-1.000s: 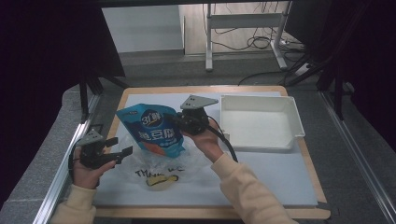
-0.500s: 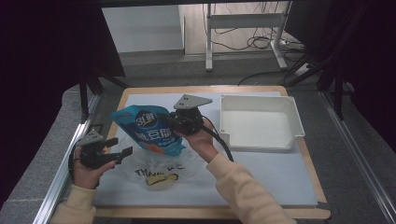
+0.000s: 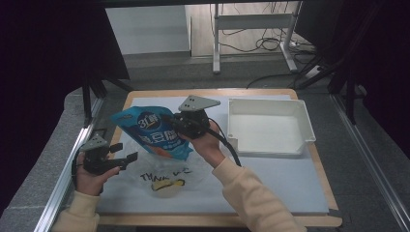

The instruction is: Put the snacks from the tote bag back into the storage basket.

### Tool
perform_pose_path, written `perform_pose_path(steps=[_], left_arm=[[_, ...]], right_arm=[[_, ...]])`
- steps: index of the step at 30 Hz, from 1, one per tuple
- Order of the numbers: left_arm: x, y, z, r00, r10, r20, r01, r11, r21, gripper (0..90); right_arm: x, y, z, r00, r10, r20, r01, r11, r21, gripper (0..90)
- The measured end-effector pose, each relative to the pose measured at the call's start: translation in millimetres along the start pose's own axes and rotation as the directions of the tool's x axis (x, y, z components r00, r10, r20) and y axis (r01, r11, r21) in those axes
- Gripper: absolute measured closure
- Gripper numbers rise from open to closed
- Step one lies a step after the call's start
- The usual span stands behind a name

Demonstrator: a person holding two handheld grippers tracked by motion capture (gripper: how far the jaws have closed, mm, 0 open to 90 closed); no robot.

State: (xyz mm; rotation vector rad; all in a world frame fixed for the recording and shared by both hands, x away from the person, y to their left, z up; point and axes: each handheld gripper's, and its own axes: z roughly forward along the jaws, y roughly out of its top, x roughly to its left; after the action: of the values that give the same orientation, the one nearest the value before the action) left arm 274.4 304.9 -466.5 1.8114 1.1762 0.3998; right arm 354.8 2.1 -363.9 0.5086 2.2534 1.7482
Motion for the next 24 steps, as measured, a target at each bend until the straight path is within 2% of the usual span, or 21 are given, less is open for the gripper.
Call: perform_pose_path(steps=[11, 24], left_arm=[[0.8, -0.1, -0.5, 1.0000, -0.001, 0.000, 0.001, 1.0000, -0.004, 21.1], [1.2, 0.1, -0.4, 1.0000, 0.001, 0.000, -0.001, 1.0000, -0.002, 21.1]], right_arm=[[2.9, 15.1, -6.2, 1.0000, -0.009, 0.002, 0.009, 0.999, -0.047, 88.9], [-6.2, 40.5, -29.8, 1.0000, 0.004, 0.008, -0.003, 0.994, -0.111, 89.0]])
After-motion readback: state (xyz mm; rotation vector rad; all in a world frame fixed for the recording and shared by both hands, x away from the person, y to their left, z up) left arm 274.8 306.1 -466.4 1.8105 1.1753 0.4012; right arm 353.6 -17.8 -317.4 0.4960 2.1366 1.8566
